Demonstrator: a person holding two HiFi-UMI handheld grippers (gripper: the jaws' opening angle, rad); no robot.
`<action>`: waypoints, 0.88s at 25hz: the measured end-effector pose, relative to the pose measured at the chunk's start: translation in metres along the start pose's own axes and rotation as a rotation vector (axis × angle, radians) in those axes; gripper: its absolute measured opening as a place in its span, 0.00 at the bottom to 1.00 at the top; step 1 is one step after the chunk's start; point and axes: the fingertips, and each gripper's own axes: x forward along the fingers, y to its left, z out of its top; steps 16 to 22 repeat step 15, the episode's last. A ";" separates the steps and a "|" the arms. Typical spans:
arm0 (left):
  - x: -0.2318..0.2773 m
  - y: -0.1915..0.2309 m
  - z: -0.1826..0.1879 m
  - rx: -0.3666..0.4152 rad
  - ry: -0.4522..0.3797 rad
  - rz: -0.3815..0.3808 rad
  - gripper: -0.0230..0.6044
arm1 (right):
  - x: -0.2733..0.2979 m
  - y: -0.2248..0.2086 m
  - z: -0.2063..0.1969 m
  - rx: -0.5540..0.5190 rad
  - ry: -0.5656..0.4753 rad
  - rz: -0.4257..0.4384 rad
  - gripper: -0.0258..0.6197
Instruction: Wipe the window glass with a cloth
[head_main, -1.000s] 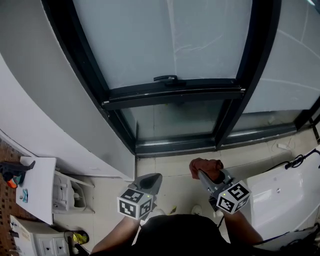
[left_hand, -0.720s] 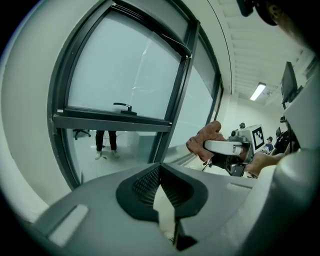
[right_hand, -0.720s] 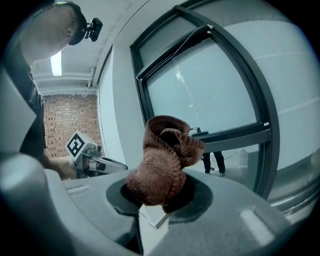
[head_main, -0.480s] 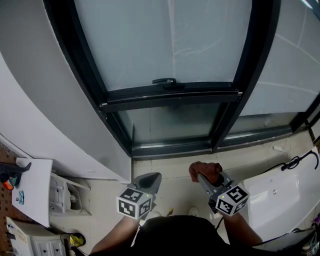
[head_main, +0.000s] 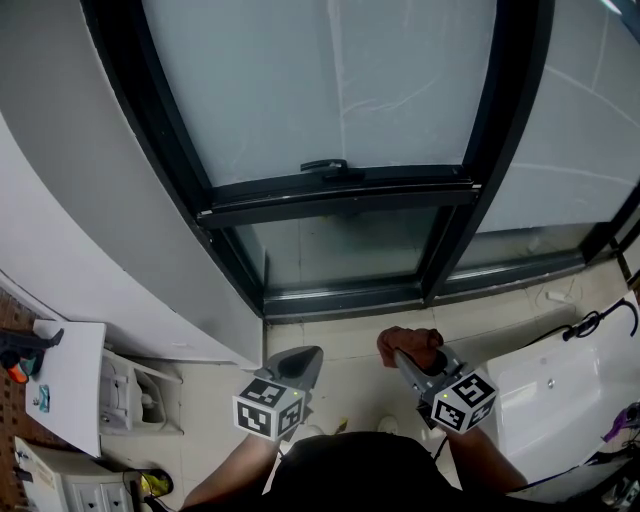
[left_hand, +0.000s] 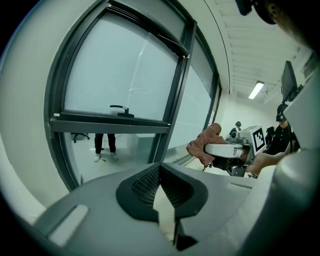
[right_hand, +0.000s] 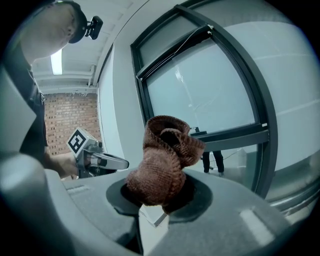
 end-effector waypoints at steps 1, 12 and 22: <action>0.000 -0.001 0.000 0.002 0.000 0.001 0.06 | 0.000 0.000 0.000 -0.002 0.000 0.000 0.17; -0.003 -0.003 0.001 0.004 -0.012 0.004 0.06 | -0.002 0.002 0.003 -0.015 -0.004 0.004 0.17; -0.004 -0.002 0.001 0.001 -0.015 0.007 0.06 | 0.000 0.003 0.002 -0.011 -0.002 0.007 0.17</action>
